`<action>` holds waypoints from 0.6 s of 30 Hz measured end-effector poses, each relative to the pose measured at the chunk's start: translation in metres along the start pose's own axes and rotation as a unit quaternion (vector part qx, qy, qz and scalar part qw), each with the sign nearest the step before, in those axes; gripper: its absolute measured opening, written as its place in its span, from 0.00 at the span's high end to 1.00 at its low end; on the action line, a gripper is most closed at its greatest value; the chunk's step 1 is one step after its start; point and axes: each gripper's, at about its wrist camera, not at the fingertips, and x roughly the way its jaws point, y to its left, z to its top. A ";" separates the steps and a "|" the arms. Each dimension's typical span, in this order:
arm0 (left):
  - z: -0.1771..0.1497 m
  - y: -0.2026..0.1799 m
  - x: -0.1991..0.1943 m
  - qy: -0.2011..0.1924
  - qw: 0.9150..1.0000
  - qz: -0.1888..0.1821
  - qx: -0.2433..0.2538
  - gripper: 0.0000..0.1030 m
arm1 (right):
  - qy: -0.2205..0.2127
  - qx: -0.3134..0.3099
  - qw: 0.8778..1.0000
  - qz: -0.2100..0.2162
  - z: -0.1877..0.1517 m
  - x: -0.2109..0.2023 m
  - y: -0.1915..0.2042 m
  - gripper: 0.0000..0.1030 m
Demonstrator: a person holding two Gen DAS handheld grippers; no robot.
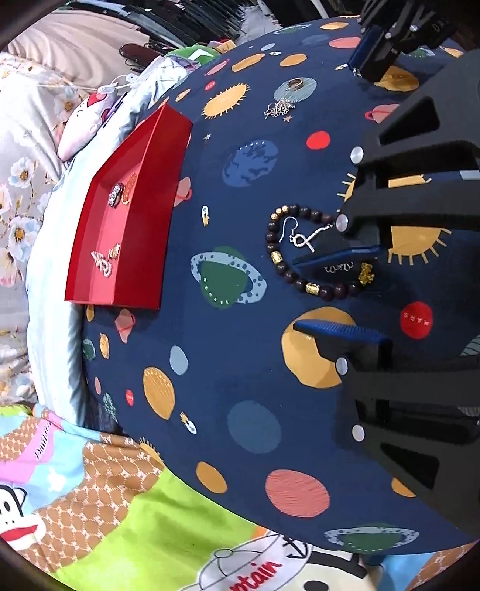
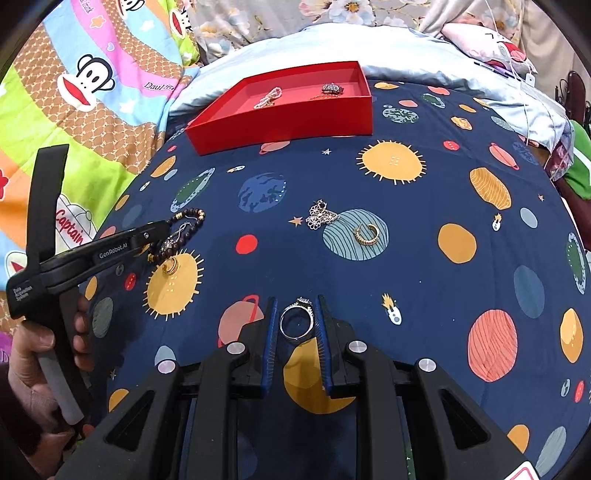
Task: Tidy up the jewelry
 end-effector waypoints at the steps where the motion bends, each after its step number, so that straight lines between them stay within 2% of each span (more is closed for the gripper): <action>1: 0.000 -0.001 0.001 0.000 1.000 -0.002 0.003 0.80 | 0.000 0.000 1.000 0.000 0.001 0.000 0.000 0.82; 4: 0.000 -0.006 0.003 -0.001 1.000 -0.009 0.015 0.90 | 0.000 0.001 1.000 0.001 0.003 0.002 0.000 0.82; 6: 0.000 -0.010 0.003 -0.002 1.000 -0.013 0.022 0.93 | 0.000 0.001 1.000 0.001 0.004 0.002 0.000 0.82; 13: 0.000 -0.013 -0.001 -0.002 0.999 -0.032 0.015 0.93 | 0.000 0.003 1.000 0.001 0.004 0.002 -0.001 0.82; 18: 0.005 -0.018 -0.024 -0.020 0.998 -0.056 0.013 0.93 | -0.011 0.004 1.000 0.002 0.009 -0.005 -0.003 0.82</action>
